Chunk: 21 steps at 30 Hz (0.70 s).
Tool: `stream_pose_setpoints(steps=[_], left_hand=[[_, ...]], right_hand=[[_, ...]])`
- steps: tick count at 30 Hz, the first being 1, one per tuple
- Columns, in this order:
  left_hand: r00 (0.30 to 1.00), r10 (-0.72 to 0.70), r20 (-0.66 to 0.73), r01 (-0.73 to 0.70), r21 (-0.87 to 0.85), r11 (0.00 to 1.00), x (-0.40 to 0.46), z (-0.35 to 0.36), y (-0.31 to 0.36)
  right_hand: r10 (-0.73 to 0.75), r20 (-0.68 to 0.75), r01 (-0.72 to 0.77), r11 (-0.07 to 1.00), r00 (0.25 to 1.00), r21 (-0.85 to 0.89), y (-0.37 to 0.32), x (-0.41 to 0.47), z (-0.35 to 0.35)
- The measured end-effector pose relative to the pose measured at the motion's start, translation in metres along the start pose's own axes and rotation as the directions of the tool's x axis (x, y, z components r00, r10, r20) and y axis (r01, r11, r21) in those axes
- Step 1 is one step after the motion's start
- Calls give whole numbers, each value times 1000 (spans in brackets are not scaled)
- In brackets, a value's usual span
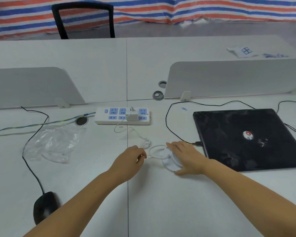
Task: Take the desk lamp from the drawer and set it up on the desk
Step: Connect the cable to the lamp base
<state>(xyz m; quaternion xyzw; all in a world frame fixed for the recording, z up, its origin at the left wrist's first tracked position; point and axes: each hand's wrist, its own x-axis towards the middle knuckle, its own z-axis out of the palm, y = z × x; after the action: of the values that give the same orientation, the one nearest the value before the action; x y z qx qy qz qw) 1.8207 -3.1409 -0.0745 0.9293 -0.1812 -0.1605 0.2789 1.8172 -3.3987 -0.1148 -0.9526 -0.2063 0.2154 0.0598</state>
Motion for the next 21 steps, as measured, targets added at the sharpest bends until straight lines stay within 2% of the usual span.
stream_pose_setpoints(steps=[4, 6, 10, 13, 14, 17, 21], left_hand=[[998, 49, 45, -54, 119, 991, -2, 19, -2], [986, 156, 52, -164, 242, 956, -3, 27, -4], [943, 313, 114, -332, 401, 854, 5, 52, -15], [944, 221, 243, -312, 456, 833, 19, 68, -6], [957, 181, 227, -270, 461, 845, 26, 72, 0], [953, 135, 271, -217, 301, 929, 43, 81, 16], [966, 123, 229, -186, 278, 943, 61, 96, 21]], right_hand=[[5, 42, -7, 999, 999, 35, 4, 2, 1], [55, 54, -59, 995, 997, 78, 2, 0, -5], [284, -45, -244, 884, 958, 399, 2, -13, -16], [401, -17, -352, 823, 916, 445, -8, -16, -2], [432, -12, -379, 804, 902, 457, -11, -15, 6], [485, -19, -427, 787, 874, 445, -16, -9, 20], [468, -62, -388, 793, 882, 470, -12, -6, 23]])
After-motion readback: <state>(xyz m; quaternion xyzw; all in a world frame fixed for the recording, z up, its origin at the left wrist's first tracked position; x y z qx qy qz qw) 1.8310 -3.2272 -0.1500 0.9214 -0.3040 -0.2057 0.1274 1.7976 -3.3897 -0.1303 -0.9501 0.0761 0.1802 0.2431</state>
